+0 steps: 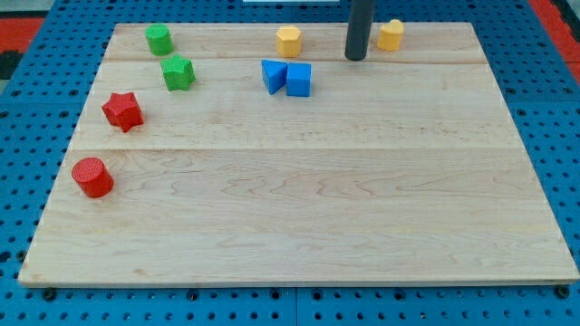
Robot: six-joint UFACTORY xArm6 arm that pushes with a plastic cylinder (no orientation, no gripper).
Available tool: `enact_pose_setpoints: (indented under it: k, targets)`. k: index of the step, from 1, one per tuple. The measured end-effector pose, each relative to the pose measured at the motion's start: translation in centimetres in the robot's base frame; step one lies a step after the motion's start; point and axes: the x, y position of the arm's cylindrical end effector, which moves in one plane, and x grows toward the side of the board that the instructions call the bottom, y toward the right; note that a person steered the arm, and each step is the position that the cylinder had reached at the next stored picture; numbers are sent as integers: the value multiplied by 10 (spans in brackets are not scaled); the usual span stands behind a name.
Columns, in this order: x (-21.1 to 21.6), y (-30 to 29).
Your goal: Point your arm at the yellow hexagon
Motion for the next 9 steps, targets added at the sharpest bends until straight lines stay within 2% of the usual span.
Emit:
enact_pose_setpoints:
  k: [4, 9]
  targets:
    - [0, -6]
    - [2, -64]
